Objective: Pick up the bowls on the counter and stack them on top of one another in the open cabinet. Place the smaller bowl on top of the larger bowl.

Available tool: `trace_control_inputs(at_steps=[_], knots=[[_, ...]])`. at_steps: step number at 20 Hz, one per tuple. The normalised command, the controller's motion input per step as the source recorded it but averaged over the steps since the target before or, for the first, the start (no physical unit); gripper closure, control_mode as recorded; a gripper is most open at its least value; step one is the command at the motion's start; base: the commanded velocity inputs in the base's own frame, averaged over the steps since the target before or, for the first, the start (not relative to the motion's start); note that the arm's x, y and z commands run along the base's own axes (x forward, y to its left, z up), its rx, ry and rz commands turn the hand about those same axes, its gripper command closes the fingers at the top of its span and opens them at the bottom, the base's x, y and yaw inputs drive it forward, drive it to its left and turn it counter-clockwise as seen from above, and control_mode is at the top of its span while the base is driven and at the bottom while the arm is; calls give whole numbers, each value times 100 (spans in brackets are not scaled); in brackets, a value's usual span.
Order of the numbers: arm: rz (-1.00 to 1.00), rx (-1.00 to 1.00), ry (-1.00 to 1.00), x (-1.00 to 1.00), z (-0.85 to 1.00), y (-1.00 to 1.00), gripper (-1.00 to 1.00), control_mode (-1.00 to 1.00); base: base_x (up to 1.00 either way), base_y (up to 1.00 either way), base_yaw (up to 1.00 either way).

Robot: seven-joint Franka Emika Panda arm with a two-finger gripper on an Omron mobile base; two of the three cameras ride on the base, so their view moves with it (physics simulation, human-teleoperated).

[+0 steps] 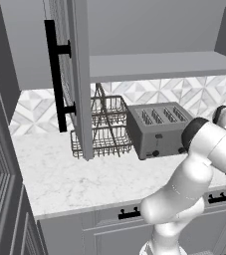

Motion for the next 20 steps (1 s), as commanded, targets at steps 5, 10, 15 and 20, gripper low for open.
trace_control_inputs(at_steps=[5, 10, 15, 20], knots=[[0, -6, -1, 20, -41, 0, 100, -100, 0, 0, 0], [0, -5, 0, 14, -58, 2, -100, -100, 0, 0, 0], [0, 3, 0, -1, 8, 0, -100, -100, 0, 0, 0], [5, 17, 0, -13, 100, 0, -100, -100, 0, 0, 0]])
